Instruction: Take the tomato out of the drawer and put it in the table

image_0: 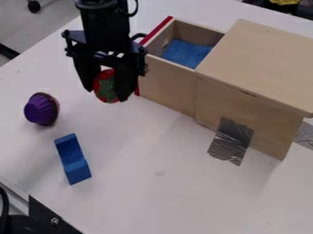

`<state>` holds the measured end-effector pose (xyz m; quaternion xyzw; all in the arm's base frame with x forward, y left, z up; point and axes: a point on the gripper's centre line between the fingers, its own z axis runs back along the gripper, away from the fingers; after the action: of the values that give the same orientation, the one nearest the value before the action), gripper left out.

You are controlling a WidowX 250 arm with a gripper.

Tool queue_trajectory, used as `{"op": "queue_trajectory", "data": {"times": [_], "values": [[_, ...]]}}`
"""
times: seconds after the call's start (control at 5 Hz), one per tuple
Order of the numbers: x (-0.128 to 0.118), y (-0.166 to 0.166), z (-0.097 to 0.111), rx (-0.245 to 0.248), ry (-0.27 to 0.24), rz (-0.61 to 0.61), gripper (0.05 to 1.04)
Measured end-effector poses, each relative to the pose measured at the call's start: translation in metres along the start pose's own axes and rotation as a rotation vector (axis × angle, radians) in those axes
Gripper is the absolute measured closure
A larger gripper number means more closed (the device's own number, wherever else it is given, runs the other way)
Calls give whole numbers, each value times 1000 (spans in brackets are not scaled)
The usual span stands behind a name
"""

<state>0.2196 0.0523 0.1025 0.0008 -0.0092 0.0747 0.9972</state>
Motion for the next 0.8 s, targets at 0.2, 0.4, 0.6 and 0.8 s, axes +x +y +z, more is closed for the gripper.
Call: {"op": "queue_trajectory", "data": {"times": [0.2,0.4,0.6,0.8], "values": [[3,-1,-17,0,2,11,347],[9,-1,-40,-3,35,13,347],[16,0,-58,-5,69,14,347],[23,2,-72,8,99,22,347]]}}
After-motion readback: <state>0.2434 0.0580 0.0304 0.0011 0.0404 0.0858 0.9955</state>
